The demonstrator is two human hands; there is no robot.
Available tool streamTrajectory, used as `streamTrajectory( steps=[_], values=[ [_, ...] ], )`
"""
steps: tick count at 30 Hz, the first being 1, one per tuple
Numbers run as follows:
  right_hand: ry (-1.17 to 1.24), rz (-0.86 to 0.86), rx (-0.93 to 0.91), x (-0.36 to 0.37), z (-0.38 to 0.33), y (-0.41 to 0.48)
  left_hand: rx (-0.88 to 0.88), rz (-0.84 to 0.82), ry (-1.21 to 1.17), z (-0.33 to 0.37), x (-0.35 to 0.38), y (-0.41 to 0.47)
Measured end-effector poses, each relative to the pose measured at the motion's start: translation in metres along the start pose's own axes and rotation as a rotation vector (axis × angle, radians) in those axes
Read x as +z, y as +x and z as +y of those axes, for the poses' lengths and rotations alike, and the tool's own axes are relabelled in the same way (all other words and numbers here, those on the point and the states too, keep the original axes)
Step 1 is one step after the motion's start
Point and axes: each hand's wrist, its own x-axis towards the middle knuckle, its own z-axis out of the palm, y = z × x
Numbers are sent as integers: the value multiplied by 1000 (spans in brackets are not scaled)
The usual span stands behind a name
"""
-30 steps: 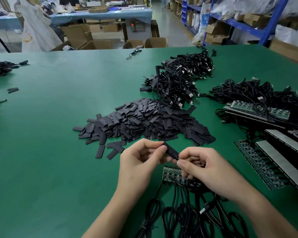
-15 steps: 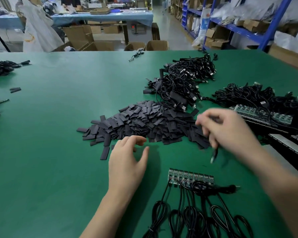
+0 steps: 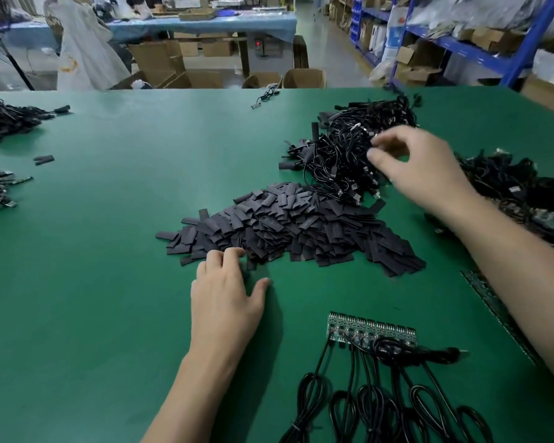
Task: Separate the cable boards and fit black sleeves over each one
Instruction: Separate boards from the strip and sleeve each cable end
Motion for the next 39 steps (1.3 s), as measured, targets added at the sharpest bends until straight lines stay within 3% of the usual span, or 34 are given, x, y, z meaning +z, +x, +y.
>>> streamTrajectory(
  steps=[8,14,19,23,29,33,39],
  values=[
    [-32,-451,8,29,15,-146,51,5,-73,-6,-4,2],
    [-160,-577,-72,38,11,-157,92,-4,-15,-10,-4,5],
    [-112,-593,-72,40,6,-160,289,23,-78,4,-6,-2],
    [34,-544,-8,41,6,-164,384,-346,-371,29,-3,-18],
    [244,-411,94,37,12,-166,206,-583,-787,34,2,-24],
    [144,-436,40,37,12,-163,173,-638,-876,36,4,-27],
    [181,-453,17,34,12,-161,132,-709,-981,37,3,-26]
  ],
)
